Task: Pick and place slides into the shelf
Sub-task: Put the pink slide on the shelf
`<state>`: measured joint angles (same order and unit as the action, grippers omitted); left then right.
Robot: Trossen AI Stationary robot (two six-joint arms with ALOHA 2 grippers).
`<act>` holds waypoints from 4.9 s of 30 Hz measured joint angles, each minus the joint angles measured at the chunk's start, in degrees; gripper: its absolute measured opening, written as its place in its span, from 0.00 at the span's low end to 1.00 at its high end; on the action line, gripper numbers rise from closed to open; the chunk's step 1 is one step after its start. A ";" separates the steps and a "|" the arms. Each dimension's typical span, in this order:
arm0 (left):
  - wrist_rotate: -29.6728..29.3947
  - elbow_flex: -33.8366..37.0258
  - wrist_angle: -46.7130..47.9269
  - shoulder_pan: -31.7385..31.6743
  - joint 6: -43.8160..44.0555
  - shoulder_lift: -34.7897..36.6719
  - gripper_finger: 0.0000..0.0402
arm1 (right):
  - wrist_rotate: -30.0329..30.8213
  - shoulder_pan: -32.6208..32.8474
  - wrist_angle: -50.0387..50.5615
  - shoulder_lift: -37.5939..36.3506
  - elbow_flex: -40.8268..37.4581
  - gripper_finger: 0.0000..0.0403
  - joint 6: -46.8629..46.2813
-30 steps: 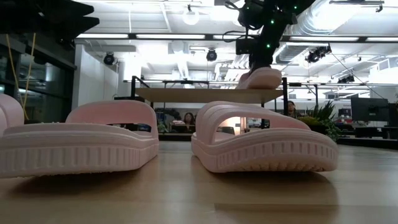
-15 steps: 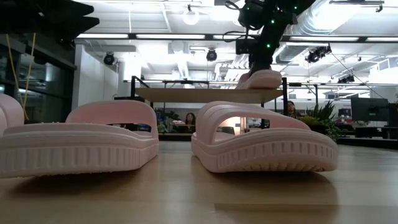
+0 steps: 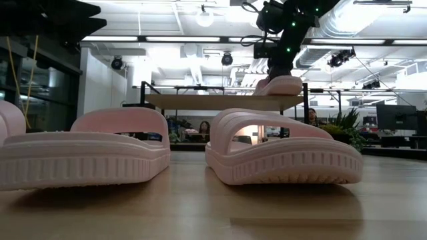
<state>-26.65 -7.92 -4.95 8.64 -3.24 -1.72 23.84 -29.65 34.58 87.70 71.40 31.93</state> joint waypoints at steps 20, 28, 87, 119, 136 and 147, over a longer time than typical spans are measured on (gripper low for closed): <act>0.00 0.00 0.02 -0.01 -0.07 0.00 0.42 | -3.65 0.05 1.83 -2.07 0.00 0.31 -2.11; 0.00 0.00 0.04 0.00 -0.11 -0.02 0.42 | -4.75 0.77 3.14 -5.19 0.00 0.31 -3.00; 5.82 0.00 2.97 0.00 10.49 -0.02 0.42 | -13.92 27.87 3.48 -6.08 5.79 0.31 -29.10; 24.00 0.09 2.11 0.02 26.28 -10.67 0.42 | -8.90 43.04 -3.58 3.82 5.25 0.31 -37.71; 27.26 0.09 1.30 0.00 30.44 -28.04 0.42 | -4.42 46.49 -3.66 4.07 5.25 0.31 -35.98; 26.07 0.11 -2.99 -0.02 30.75 -34.32 0.42 | -4.45 46.47 -3.64 4.07 5.25 0.31 -35.97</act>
<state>-0.58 -7.81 -7.94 8.62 27.51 -36.04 19.40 16.82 30.94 91.77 76.64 -4.04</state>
